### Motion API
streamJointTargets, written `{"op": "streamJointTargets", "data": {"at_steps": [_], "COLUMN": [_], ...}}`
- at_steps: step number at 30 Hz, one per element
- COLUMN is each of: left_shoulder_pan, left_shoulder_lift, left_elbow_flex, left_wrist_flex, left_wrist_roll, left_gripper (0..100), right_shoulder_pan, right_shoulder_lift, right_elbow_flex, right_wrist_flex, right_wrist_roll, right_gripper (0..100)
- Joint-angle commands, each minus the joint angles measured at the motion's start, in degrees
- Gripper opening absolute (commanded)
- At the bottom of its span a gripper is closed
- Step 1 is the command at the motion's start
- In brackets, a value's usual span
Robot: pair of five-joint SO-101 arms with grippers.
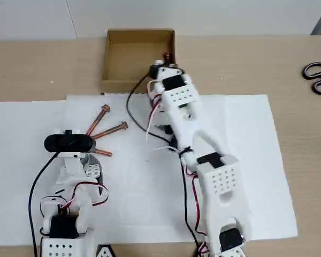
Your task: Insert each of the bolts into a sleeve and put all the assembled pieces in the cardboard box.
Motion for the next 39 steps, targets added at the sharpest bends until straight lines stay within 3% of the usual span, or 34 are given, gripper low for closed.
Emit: {"op": "streamJointTargets", "data": {"at_steps": [1,10,18,26,39], "left_shoulder_pan": [0.0,-0.09,-0.35,-0.09,0.0], "left_shoulder_lift": [-0.44,-0.44,-0.44,3.43,37.27], "left_elbow_flex": [-0.13,-0.13,-1.1,-17.1,-50.42], "left_wrist_flex": [-0.18,-0.09,-0.09,6.15,17.49], "left_wrist_roll": [0.09,0.09,0.18,1.58,-0.7], "left_gripper": [1,1,1,1,1], "right_shoulder_pan": [0.22,-0.13,-2.95,-2.51,-3.47], "right_shoulder_lift": [-0.22,-1.01,-14.99,-18.15,-30.9], "right_elbow_flex": [-1.85,-1.85,-2.11,-1.93,-0.44], "right_wrist_flex": [-3.03,-2.77,4.53,13.49,14.11], "right_wrist_roll": [1.14,1.14,1.05,0.97,0.97], "right_gripper": [1.3,0.2,0.2,0.2,0.2]}}
